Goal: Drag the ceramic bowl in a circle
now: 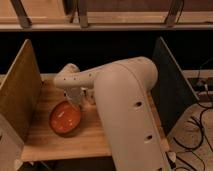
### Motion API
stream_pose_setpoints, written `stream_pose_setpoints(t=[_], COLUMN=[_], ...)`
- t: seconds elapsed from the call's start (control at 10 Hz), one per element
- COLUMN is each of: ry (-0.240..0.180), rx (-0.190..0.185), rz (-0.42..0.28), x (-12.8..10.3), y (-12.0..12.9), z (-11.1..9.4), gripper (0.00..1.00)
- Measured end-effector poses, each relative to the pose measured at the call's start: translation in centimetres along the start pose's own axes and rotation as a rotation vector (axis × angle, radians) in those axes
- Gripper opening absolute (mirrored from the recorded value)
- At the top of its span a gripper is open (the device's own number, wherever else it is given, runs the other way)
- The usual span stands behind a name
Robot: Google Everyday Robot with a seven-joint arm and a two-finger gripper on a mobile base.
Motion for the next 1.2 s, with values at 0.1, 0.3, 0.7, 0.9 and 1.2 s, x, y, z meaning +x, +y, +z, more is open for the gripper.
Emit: stream_pose_setpoints(t=[0.1, 0.3, 0.7, 0.9, 1.2], ry=[0.02, 0.073, 0.138, 0.142, 0.102], rx=[0.001, 0.033, 0.122, 0.172, 0.206], rz=[0.001, 0.056, 0.146, 0.164, 0.179], x=[1.1, 3.8, 6.2, 5.3, 2.5], y=[-0.1, -2.6, -8.1, -10.9, -12.7], z=[0.2, 0.7, 0.9, 0.7, 0.2], gripper=[0.0, 0.0, 0.0, 0.0, 0.0])
